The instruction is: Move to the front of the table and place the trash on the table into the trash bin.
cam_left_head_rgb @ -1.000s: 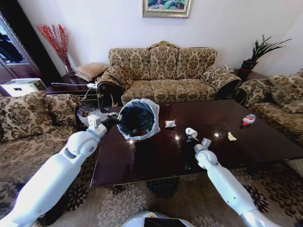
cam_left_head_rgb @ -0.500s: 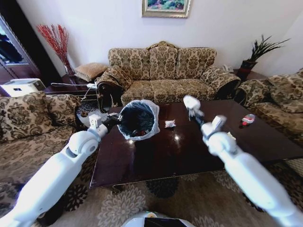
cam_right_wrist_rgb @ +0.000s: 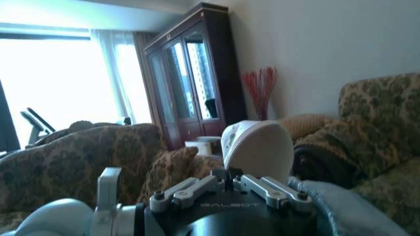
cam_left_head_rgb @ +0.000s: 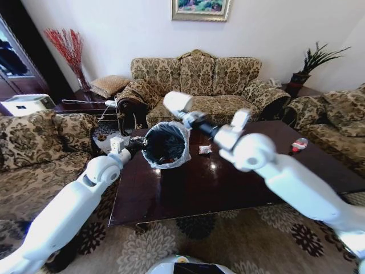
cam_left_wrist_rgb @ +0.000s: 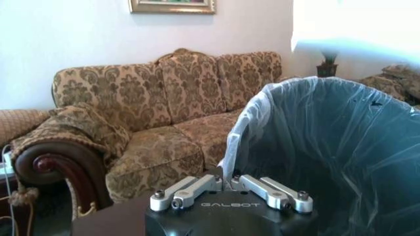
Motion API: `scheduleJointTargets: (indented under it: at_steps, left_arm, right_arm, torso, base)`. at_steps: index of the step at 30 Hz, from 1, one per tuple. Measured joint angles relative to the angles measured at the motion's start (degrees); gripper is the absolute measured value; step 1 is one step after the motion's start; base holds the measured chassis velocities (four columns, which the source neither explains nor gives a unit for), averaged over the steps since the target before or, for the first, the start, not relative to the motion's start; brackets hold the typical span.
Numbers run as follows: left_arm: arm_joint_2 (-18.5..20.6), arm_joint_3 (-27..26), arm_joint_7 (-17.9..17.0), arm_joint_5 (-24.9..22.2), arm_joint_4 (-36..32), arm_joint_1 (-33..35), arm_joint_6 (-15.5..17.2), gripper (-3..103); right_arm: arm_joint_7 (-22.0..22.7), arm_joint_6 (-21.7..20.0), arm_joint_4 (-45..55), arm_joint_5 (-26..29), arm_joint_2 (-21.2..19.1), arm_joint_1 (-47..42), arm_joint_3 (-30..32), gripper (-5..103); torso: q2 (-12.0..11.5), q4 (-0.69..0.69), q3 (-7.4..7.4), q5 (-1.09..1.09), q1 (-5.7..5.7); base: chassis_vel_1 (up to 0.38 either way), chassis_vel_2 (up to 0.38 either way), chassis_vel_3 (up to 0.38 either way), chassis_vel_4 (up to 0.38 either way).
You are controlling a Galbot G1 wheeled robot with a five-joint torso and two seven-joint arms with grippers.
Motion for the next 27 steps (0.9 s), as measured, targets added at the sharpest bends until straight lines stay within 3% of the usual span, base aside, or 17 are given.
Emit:
scheduleJointTargets:
  at_steps: [8,14,15,18,19,21,23,24,26,27]
  left_arm:
    - [0.35,-0.74,0.22,-0.53,0.39,-0.04,-0.10,2]
    - [-0.01,-0.56,0.41,-0.55,0.59,-0.30,-0.21,2]
    - [-0.01,-0.56,0.41,-0.55,0.59,-0.30,-0.21,2]
    - [-0.02,-0.51,0.46,-0.55,0.58,-0.35,-0.25,2]
    - [-0.02,-0.51,0.46,-0.55,0.58,-0.35,-0.25,2]
    - [-0.02,-0.52,0.49,-0.54,0.63,-0.35,-0.29,2]
    - [-0.02,-0.57,0.50,-0.46,0.75,-0.32,-0.40,2]
    - [-0.09,-0.77,0.42,-0.09,1.07,-0.21,-0.69,2]
    - [-0.19,-0.94,0.32,0.08,1.28,-0.21,-0.77,2]
    - [-0.37,-1.21,0.03,0.32,1.65,-0.26,-0.80,2]
  right_arm:
    - [0.38,-1.55,0.27,-4.49,0.34,-2.35,-3.14,1]
    - [0.52,-1.61,-0.65,-7.15,0.90,-2.88,-3.06,28]
    - [0.52,-1.61,-0.65,-7.15,0.90,-2.88,-3.06,28]
    - [0.91,-0.95,-0.99,-7.78,1.48,-2.72,-2.63,44]
    - [0.91,-0.95,-0.99,-7.78,1.48,-2.72,-2.63,44]
    - [2.12,0.63,-1.20,-8.52,1.78,-2.05,-0.34,55]
    - [2.77,1.00,-1.39,-8.61,1.72,-1.74,1.10,55]
    - [3.63,1.45,-2.13,-8.62,1.02,-1.29,4.41,65]
    - [3.79,1.56,-2.64,-8.68,0.46,-1.26,6.07,65]
    - [3.93,1.67,-3.48,-8.98,-0.48,-1.35,8.32,71]
  torso:
    - [0.00,-0.01,0.00,0.01,0.00]
    - [0.00,-0.01,0.00,0.01,0.00]
    - [0.00,-0.01,0.00,0.01,0.00]
    - [0.00,0.00,0.00,0.01,0.00]
    - [0.00,0.00,0.00,0.01,0.00]
    - [0.00,0.01,0.00,0.01,0.00]
    - [0.00,0.00,0.00,0.01,0.00]
    - [0.00,0.01,0.00,0.01,-0.01]
    - [0.00,0.01,0.00,0.01,-0.01]
    - [0.00,0.01,0.00,0.00,0.00]
  base:
    - [0.000,0.000,0.000,0.000]
    - [0.000,0.000,0.000,0.000]
    - [0.000,0.000,0.000,0.000]
    - [0.000,0.000,0.000,0.000]
    - [0.000,0.000,0.000,0.000]
    - [0.000,0.000,0.000,0.000]
    - [0.000,0.000,0.000,0.000]
    - [0.000,0.000,0.000,0.000]
    - [0.000,0.000,0.000,0.000]
    - [0.000,0.000,0.000,0.000]
